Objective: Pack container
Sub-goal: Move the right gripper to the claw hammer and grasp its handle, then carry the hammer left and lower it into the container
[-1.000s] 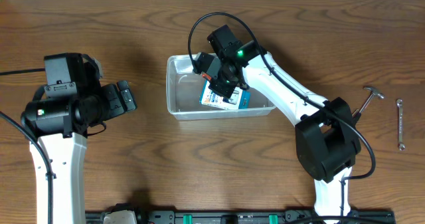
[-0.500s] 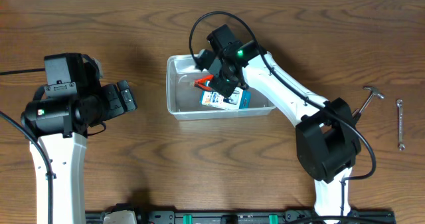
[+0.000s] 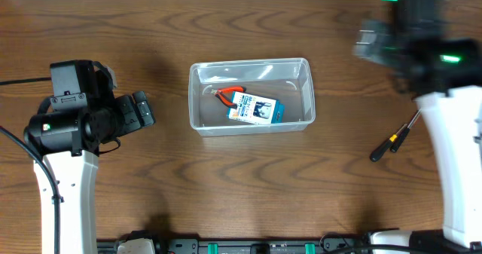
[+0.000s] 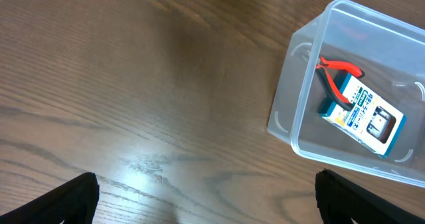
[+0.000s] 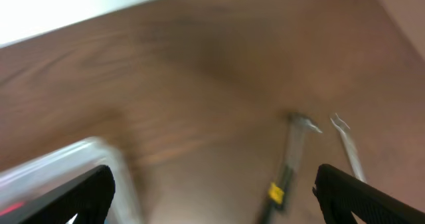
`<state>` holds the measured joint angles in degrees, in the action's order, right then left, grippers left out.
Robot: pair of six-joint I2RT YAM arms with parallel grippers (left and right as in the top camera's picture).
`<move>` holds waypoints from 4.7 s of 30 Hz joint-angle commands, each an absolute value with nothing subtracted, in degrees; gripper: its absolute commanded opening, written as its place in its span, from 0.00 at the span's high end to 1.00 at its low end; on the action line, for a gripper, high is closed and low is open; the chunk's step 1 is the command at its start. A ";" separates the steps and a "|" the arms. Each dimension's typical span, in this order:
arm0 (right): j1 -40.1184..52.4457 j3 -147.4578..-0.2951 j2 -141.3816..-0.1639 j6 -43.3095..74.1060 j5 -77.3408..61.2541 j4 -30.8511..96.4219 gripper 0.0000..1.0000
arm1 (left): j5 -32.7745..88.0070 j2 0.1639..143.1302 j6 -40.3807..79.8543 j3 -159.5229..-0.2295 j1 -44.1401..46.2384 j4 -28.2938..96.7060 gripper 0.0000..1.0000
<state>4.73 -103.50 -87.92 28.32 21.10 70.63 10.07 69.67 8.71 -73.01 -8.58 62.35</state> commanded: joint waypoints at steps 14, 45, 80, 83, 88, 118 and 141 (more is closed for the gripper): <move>-18.85 -81.84 -96.23 32.40 4.03 59.68 0.01 | 9.39 69.97 7.68 -74.06 -8.71 62.78 0.04; -25.87 -81.69 -117.75 20.69 2.96 45.63 0.06 | 9.39 69.97 7.73 -74.06 -8.71 62.94 0.04; -25.87 -80.07 -122.17 15.57 2.94 47.29 0.29 | 9.39 69.97 7.73 -74.06 -8.71 63.00 0.04; -25.85 -80.07 -122.17 15.57 2.94 47.57 0.39 | 9.41 69.97 7.73 -74.06 -8.71 63.00 0.04; -25.85 -80.07 -122.17 15.57 2.94 47.62 0.55 | 9.41 69.97 7.73 -74.06 -8.71 63.05 0.04; -25.78 -80.62 -121.10 15.79 0.95 49.28 0.99 | 9.39 69.97 7.70 -74.06 -8.71 63.86 0.04; 14.44 -85.43 -88.82 -26.94 -8.25 47.51 0.99 | 9.39 69.97 7.68 -74.06 -8.71 63.83 0.04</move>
